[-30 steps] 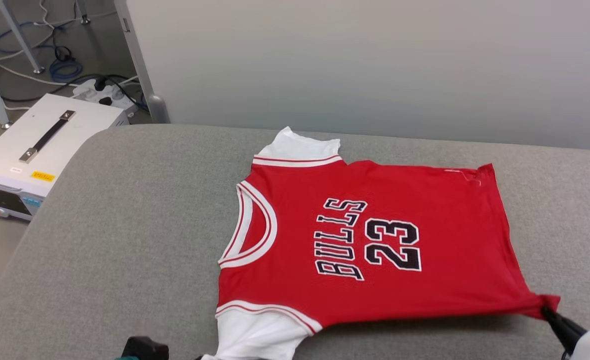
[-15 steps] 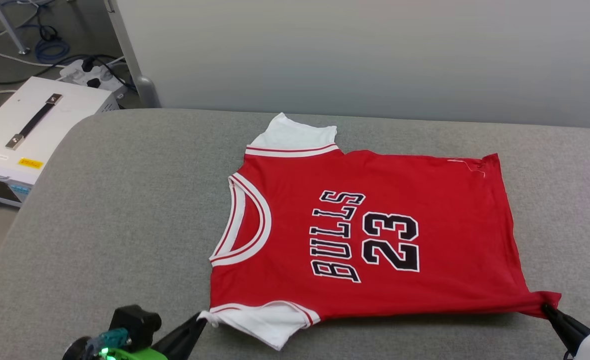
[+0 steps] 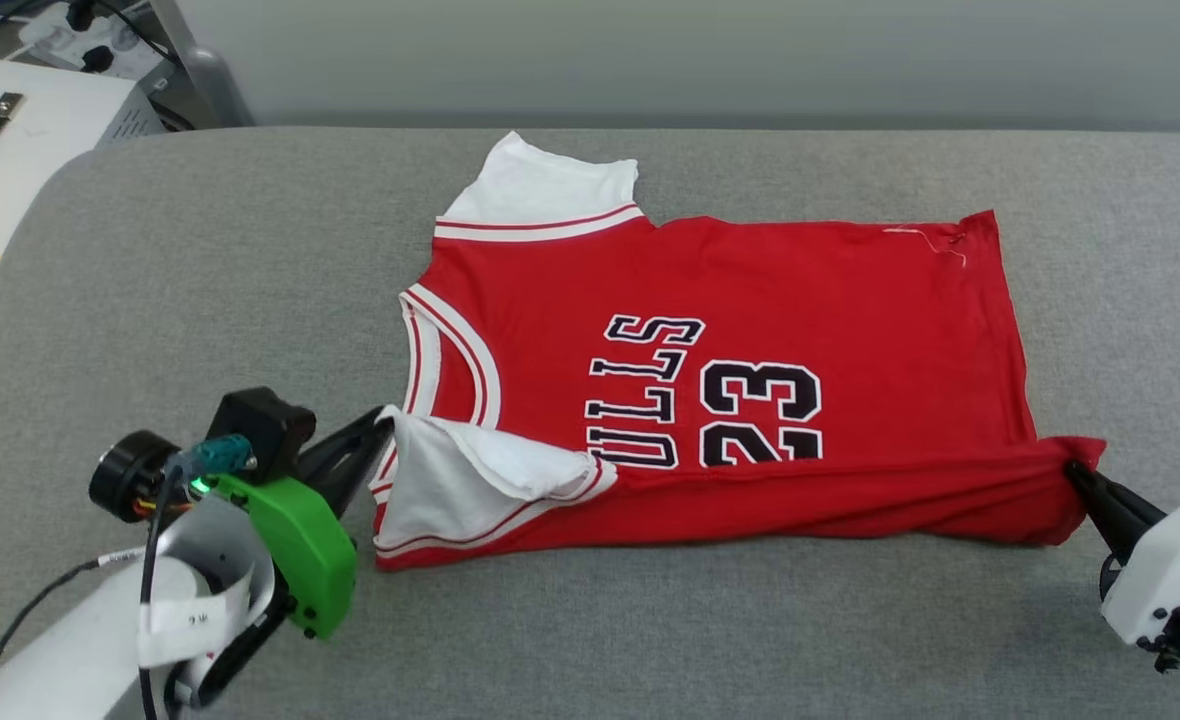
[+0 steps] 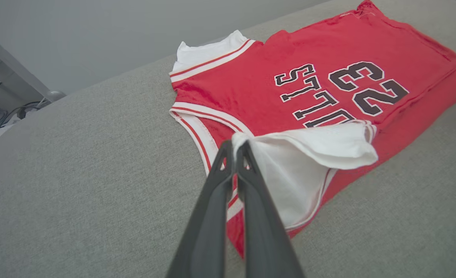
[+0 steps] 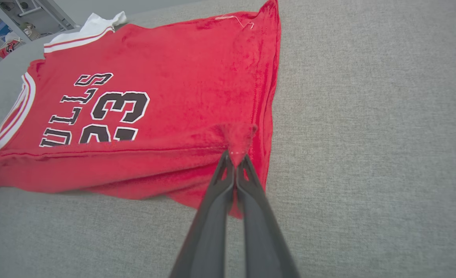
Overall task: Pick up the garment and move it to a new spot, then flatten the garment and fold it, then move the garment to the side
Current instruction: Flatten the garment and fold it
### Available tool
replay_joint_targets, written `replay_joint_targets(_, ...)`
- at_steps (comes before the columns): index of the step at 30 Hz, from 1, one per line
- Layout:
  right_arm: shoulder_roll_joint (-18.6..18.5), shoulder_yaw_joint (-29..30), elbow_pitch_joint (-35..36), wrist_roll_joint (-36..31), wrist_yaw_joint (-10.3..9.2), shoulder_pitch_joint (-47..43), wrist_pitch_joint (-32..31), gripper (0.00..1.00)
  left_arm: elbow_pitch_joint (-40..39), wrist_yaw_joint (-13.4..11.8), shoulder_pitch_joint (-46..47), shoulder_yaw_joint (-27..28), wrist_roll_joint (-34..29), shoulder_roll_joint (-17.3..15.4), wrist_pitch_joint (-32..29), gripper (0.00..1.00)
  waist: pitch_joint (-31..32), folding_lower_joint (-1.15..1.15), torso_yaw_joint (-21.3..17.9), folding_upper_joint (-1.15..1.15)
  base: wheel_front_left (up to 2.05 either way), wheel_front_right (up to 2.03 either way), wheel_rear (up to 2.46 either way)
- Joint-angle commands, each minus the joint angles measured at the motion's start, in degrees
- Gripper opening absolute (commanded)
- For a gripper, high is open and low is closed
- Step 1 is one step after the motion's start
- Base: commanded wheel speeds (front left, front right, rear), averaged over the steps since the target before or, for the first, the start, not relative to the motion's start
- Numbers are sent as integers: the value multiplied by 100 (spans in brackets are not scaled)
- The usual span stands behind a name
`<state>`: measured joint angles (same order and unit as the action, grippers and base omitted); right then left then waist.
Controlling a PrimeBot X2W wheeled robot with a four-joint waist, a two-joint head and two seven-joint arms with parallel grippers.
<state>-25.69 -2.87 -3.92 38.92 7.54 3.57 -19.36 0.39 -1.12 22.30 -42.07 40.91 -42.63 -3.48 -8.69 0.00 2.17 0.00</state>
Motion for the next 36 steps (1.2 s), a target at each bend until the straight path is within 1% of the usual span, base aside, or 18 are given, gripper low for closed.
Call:
replay_joint_targets(1,30,-35,-98,-88,-5,203,-35,0,133,94,246,8,-45,45,-106,0,-295,0,-220,0,0,0,0)
replay_joint_targets(5,93,-171,-360,-184,-5,576,-77,0,509,301,631,-32,4,97,-395,0,-436,0,-330,0,0,0,0)
replay_joint_targets(6,102,-294,-564,-243,-5,812,-95,0,735,411,879,-74,-14,160,-517,0,-522,0,-388,0,0,0,0)
replay_joint_targets(7,107,-341,-636,-251,-5,895,-85,0,821,439,964,-85,-13,193,-554,0,-554,0,-404,0,0,0,0)
replay_joint_targets(13,117,-605,-958,-257,-5,1280,-5,0,1328,496,1346,-68,-27,308,-644,0,-691,0,-485,0,0,0,0)
replay_joint_targets(20,89,-938,-1303,-246,-5,1663,118,0,1827,551,1577,-67,-5,402,-643,0,-826,0,-512,0,0,0,0)
replay_joint_targets(25,51,-1185,-1604,-237,-5,1890,182,0,2196,634,1720,-189,-19,581,-646,0,-891,0,-503,0,0,0,0)
replay_joint_targets(26,21,-1237,-1796,-312,-5,1996,295,100,2438,667,1815,-275,-97,695,-563,100,-893,0,-485,0,0,0,0)
replay_joint_targets(29,45,-1281,-1932,-333,-5,2048,435,100,2683,672,1865,-296,-135,807,-398,100,-844,0,-464,0,0,0,0)
replay_joint_targets(33,36,-1304,-1996,-290,-5,2026,642,100,2956,617,1833,-194,-81,952,-12,100,-699,0,-432,0,0,0,0)
replay_joint_targets(35,-56,-1338,-1957,-391,-5,1979,794,100,3040,554,1756,-43,72,1046,226,100,-599,0,-405,0,0,0,0)
replay_joint_targets(36,-162,-1421,-1888,-565,-5,1945,906,100,3068,518,1702,30,146,1093,351,100,-536,0,-383,0,0,0,0)
